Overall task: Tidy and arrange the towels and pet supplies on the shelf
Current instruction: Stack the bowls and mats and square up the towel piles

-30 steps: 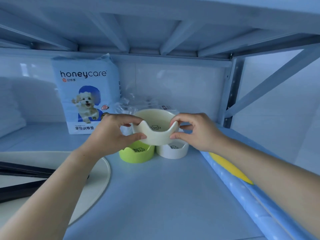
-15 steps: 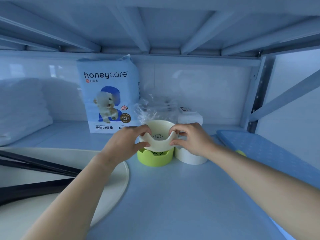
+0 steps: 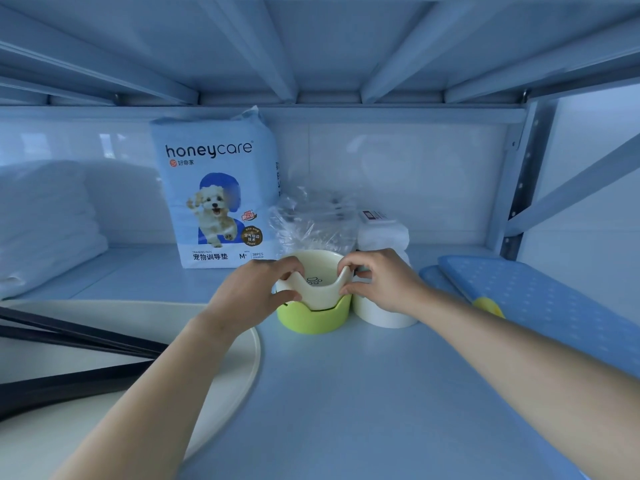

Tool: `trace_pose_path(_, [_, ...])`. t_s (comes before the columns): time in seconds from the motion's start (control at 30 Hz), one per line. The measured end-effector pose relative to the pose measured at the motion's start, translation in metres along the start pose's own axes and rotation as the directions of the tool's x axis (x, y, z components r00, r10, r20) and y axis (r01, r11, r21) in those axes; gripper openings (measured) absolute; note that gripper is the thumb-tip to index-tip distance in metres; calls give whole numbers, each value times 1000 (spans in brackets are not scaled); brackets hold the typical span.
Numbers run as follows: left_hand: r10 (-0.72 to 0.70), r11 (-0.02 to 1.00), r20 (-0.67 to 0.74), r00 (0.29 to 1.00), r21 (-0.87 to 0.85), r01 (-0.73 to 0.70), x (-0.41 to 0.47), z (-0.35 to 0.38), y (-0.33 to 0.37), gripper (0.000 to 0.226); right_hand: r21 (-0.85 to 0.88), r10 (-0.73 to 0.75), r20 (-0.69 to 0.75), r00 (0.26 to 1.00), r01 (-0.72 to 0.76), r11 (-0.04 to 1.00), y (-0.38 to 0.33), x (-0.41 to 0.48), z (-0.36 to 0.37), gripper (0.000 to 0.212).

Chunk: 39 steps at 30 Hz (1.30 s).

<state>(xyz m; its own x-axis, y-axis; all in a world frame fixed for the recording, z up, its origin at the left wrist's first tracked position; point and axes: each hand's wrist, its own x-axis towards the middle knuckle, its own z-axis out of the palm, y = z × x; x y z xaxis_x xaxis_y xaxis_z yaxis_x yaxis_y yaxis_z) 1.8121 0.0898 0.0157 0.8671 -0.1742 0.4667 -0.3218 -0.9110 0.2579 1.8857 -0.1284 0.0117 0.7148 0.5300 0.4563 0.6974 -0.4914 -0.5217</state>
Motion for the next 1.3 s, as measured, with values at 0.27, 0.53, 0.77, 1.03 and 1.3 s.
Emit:
trace_pose_path(0.27, [7, 997, 50, 999, -71, -4, -2, 1, -6, 32, -34, 27, 34, 999, -26, 999, -5, -2, 1, 23])
trace_pose_path(0.53, [3, 993, 36, 999, -118, 2, 0, 2, -12, 33, -81, 27, 49, 998, -23, 996, -8, -7, 4, 22])
trace_pose_path(0.77, [2, 990, 24, 1000, -142, 2, 1, 6, -18, 33, -208, 17, 105, 994, 6, 978, -6, -7, 1, 43])
trace_pose_path(1.03, [-30, 991, 38, 999, -127, 35, 2, 7, -17, 32, -247, 6, 62, 998, 10, 969, -10, -7, 4, 32])
trace_pose_path(1.3, [-35, 996, 63, 997, -82, 40, -1, 3, -11, 34, -284, 20, 61, 998, -2, 959, -14, -9, 5, 35])
